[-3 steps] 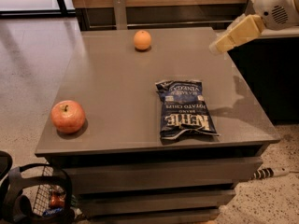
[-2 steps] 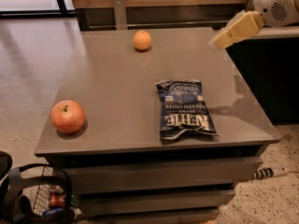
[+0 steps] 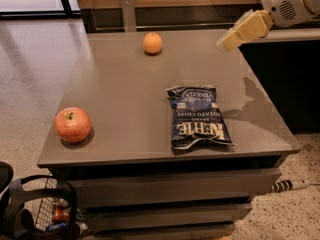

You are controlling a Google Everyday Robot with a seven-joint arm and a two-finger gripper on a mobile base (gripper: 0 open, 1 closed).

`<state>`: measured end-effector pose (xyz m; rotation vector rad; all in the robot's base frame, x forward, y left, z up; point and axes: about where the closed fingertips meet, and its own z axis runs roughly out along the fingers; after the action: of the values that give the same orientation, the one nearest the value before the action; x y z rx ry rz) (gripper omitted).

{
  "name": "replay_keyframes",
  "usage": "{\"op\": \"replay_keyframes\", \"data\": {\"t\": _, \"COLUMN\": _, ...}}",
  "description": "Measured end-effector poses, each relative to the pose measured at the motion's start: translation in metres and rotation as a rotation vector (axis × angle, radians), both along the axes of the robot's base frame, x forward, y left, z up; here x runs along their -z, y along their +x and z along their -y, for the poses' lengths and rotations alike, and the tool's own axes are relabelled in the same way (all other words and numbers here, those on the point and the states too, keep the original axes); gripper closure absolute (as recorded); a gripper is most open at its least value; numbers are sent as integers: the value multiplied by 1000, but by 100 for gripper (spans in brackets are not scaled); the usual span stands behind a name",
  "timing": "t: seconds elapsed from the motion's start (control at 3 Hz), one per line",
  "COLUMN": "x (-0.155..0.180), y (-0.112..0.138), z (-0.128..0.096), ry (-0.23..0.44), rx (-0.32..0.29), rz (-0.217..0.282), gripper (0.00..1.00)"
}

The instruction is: Move orange near apple

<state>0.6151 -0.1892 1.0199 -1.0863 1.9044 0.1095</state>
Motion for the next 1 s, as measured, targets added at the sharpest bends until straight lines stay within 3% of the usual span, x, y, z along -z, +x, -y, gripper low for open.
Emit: {"op": "replay_keyframes", "data": {"t": 1.0, "x": 55, "y": 109, "z": -64, "ry": -1, "rx": 24, "rz": -29, "gripper": 0}}
